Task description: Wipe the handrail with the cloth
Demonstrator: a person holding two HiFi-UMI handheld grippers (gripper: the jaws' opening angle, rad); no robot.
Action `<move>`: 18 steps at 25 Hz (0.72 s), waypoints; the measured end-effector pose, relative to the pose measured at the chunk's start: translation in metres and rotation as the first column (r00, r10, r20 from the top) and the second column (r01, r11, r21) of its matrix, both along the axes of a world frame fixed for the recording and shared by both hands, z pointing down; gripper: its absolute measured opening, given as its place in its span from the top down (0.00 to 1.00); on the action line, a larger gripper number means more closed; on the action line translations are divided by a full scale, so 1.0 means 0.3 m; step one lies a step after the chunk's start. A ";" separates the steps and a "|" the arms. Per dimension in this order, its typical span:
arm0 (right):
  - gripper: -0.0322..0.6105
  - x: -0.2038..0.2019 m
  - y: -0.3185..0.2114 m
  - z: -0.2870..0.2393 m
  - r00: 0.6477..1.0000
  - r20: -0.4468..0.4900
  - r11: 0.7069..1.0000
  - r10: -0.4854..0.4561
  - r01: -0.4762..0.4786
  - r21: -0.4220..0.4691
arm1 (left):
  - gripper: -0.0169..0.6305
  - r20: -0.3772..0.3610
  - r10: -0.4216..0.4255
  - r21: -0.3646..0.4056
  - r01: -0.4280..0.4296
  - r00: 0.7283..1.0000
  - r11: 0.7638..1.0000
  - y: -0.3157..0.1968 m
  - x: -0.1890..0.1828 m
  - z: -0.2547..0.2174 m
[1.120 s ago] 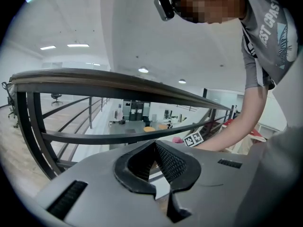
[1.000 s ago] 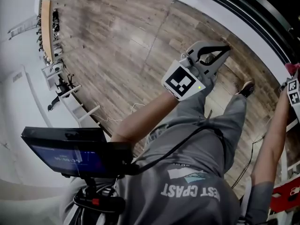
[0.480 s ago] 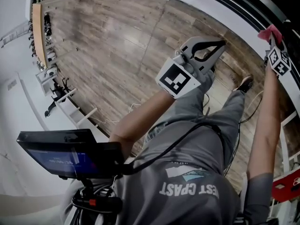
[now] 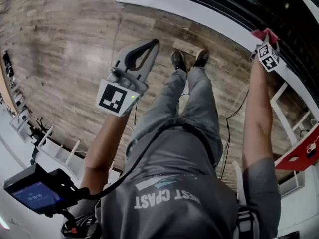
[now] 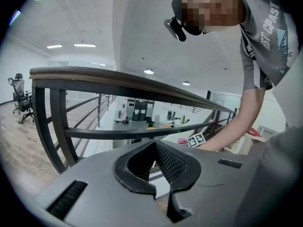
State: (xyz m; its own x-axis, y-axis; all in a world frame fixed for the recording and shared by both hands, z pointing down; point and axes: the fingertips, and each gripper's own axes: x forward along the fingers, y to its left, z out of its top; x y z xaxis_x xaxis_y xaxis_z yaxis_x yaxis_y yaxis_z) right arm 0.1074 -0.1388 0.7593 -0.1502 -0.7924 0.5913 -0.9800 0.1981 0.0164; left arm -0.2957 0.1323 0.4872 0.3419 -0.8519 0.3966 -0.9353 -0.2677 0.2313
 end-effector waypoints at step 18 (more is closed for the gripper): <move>0.82 -0.117 -0.097 -0.017 0.991 0.083 0.994 -0.103 0.106 -0.025 | 0.96 0.091 -0.020 0.048 0.016 0.996 0.999 -0.299 0.083 0.009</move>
State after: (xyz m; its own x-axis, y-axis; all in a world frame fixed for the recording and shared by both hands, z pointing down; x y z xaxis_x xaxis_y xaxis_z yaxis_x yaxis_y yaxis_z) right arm 0.0723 -0.1681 0.7543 -0.2796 -0.7521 0.5968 -0.9518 0.2986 -0.0697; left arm -0.2709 0.0425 0.4899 0.2905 -0.8762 0.3847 -0.9568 -0.2593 0.1318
